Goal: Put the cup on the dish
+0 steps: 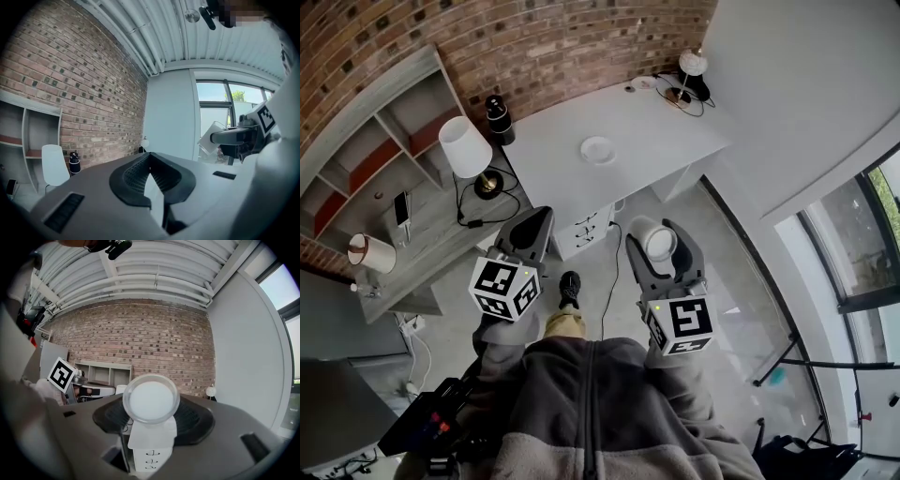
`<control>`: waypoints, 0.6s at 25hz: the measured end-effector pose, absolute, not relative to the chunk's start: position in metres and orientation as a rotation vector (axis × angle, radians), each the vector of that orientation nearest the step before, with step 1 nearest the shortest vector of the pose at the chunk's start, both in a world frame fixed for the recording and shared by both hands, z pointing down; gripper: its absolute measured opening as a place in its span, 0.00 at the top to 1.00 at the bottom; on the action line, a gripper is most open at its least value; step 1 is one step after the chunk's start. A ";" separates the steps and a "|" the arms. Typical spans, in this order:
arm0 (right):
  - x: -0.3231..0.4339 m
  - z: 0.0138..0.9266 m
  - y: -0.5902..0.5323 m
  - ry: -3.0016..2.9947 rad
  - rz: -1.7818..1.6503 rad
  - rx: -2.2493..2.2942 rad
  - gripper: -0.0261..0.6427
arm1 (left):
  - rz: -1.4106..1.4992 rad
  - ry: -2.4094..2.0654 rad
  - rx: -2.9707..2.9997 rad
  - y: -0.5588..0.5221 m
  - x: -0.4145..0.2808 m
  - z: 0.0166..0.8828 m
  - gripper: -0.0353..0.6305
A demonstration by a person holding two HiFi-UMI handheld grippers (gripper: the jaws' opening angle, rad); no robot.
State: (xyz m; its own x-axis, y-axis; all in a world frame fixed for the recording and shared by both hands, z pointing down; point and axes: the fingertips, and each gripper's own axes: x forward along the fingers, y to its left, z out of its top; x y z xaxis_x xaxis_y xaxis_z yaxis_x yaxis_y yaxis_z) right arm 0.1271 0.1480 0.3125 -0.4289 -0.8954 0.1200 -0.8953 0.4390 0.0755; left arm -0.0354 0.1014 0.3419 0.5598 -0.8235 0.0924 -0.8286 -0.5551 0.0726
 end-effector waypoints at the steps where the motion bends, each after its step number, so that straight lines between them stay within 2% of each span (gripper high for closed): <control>1: 0.127 0.312 0.139 -2.537 -0.004 1.597 0.57 | 0.066 -1.421 2.678 0.092 -0.036 0.342 0.94; 15: 0.102 0.332 0.009 -2.510 0.061 1.522 0.57 | 0.083 -1.468 2.556 -0.019 -0.071 0.373 0.94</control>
State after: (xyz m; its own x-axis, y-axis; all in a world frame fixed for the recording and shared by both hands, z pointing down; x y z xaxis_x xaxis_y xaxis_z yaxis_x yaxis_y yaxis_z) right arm 0.1018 0.0089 0.3322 -0.4472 -0.8729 0.1951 -0.8813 0.4673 0.0706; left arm -0.0711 -0.0192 0.3734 0.5073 -0.8498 0.1432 -0.8605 -0.4904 0.1380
